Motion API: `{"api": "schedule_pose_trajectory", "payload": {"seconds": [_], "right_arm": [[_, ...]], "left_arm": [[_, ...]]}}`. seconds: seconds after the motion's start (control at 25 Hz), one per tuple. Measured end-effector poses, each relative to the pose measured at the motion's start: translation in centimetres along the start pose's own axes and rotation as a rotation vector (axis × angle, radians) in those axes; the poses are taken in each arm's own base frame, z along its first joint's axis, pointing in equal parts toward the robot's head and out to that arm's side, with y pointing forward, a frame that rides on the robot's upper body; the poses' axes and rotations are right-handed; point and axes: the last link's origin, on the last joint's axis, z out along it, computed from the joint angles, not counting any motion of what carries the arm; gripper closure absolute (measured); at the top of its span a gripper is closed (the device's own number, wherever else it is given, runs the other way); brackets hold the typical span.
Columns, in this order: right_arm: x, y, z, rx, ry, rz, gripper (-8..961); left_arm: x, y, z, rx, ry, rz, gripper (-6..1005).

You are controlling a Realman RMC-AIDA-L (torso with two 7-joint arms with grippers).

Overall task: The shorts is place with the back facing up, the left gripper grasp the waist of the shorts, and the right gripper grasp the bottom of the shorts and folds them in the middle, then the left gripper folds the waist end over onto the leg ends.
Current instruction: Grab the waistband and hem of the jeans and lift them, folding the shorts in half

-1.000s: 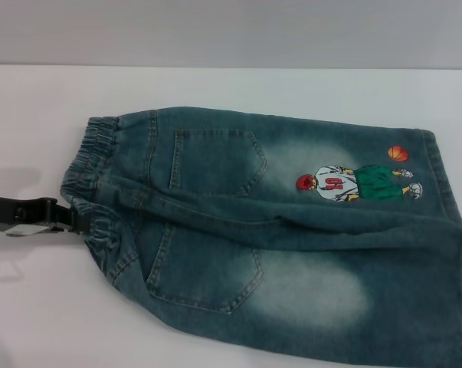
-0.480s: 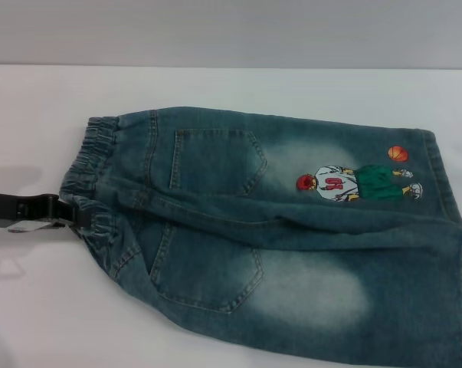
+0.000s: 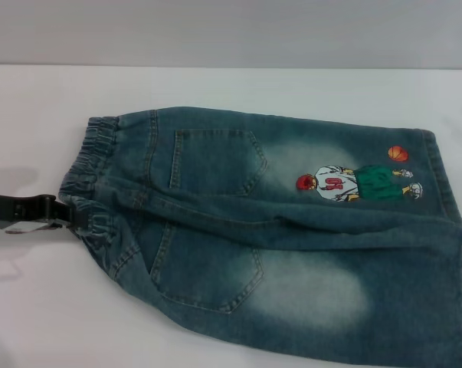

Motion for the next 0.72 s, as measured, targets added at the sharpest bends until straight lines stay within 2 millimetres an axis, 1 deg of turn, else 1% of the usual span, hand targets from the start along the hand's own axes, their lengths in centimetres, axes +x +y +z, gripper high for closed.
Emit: {"api": "schedule_pose_trajectory", "payload": {"seconds": [0.16,0.36,0.56,0.72], "right_arm": [[-1.0,-0.8,-0.3,0.102,-0.033,-0.044,395],[-1.9,-1.9,-0.8,0.209,-0.144,-0.078,395],[-1.4,-2.6,-1.0,0.297,-0.301,-0.131,395],[-0.3,-3.1,-1.3,0.387,-0.412,-0.171,395]], "left_arm": [[0.1,0.0,0.0,0.003,0.001,0.003,959],[0.3,0.0,0.1,0.007,0.013,0.014,959],[0.4,0.1,0.4,0.005,0.018,0.021,959],[0.3,0.2,0.7,0.003,0.022,0.021,959]]}}
